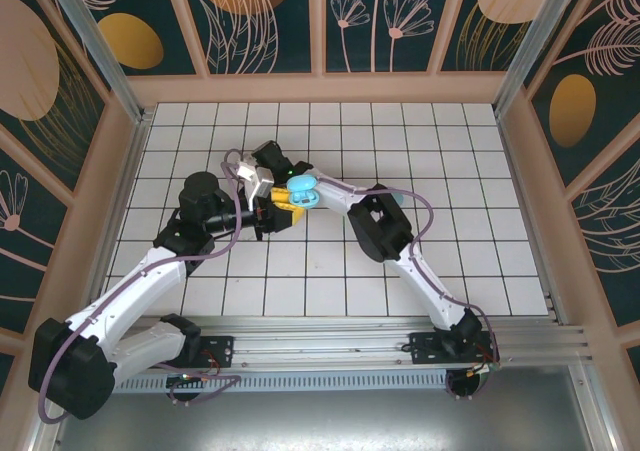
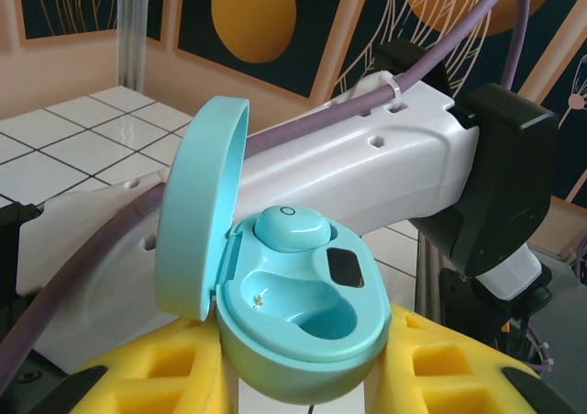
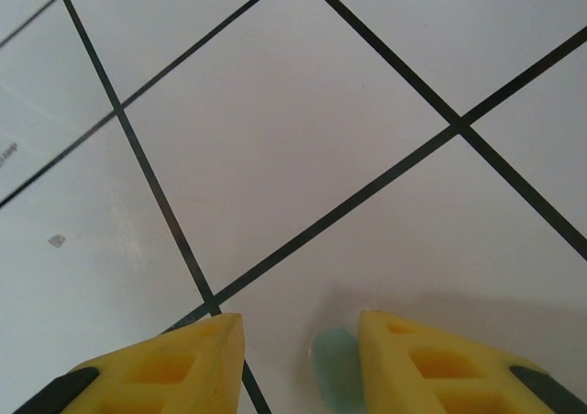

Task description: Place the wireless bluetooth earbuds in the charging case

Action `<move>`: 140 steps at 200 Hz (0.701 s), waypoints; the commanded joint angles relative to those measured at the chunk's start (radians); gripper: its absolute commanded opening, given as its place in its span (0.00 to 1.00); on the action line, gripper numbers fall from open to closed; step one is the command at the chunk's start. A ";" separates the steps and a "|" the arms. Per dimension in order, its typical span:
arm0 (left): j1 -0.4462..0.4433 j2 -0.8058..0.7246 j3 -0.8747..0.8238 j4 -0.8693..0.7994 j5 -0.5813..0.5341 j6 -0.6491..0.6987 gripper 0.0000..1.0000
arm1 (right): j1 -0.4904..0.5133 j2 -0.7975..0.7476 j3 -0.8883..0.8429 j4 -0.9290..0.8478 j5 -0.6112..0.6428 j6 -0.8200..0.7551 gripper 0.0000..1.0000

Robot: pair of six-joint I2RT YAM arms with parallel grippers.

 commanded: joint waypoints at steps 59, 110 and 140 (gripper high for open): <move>0.007 -0.019 -0.006 -0.009 -0.005 0.001 0.21 | 0.017 0.041 0.066 -0.134 0.153 -0.161 0.38; 0.007 -0.009 0.003 -0.012 -0.008 0.002 0.21 | 0.023 0.043 0.064 -0.123 0.173 -0.158 0.33; 0.006 -0.017 0.010 -0.030 -0.015 0.010 0.21 | 0.015 0.029 0.050 -0.129 0.166 -0.137 0.27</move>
